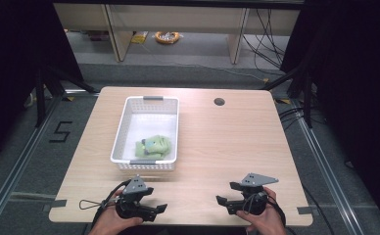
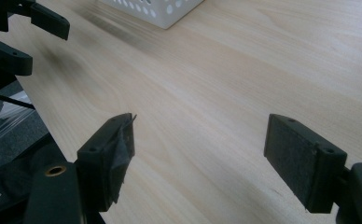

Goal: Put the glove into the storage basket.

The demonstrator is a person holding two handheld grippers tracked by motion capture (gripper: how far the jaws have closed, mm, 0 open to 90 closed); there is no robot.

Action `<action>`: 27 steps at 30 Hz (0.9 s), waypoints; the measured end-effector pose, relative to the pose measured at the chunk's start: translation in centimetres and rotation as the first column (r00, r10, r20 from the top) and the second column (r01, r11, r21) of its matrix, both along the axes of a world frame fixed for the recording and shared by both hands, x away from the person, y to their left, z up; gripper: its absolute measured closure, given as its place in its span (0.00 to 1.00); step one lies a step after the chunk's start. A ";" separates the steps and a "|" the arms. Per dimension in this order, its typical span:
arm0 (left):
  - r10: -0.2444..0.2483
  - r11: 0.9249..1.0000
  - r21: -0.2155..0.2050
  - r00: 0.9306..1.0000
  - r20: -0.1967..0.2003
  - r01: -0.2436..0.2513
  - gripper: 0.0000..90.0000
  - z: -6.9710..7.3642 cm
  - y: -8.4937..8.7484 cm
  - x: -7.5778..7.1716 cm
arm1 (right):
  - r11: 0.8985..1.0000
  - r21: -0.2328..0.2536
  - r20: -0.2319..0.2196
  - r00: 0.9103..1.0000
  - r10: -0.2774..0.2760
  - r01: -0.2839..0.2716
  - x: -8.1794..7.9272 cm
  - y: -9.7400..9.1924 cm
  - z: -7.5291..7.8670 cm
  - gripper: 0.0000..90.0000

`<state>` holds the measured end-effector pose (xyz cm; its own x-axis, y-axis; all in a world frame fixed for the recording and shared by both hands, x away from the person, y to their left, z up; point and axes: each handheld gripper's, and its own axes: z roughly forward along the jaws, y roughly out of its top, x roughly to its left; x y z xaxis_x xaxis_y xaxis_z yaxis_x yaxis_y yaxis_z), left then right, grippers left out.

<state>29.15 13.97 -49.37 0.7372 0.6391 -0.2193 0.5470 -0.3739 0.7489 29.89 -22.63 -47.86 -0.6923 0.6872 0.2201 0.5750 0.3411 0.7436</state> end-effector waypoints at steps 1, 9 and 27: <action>0.000 1.000 0.000 1.000 0.000 0.000 0.24 0.0 0.0 0.0 | 1.000 0.000 0.000 1.000 0.000 0.000 0.0 0.0 0.0 0.27; -0.007 1.000 0.022 1.000 0.001 0.007 0.24 -0.3 0.0 -0.5 | 1.000 -0.018 -0.006 1.000 -0.002 0.002 -0.8 -0.1 -0.6 0.26; -0.024 0.998 0.051 1.000 -0.015 0.025 0.23 -1.2 -1.1 -2.2 | 0.996 -0.085 -0.003 1.000 0.020 -0.021 -2.3 -0.2 -1.7 0.23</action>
<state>26.97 12.89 -50.59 0.7498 0.6316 -0.1971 0.5477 -0.4252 0.7206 27.58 -22.85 -49.51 -0.7060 0.6891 0.1635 0.5691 0.4145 0.7101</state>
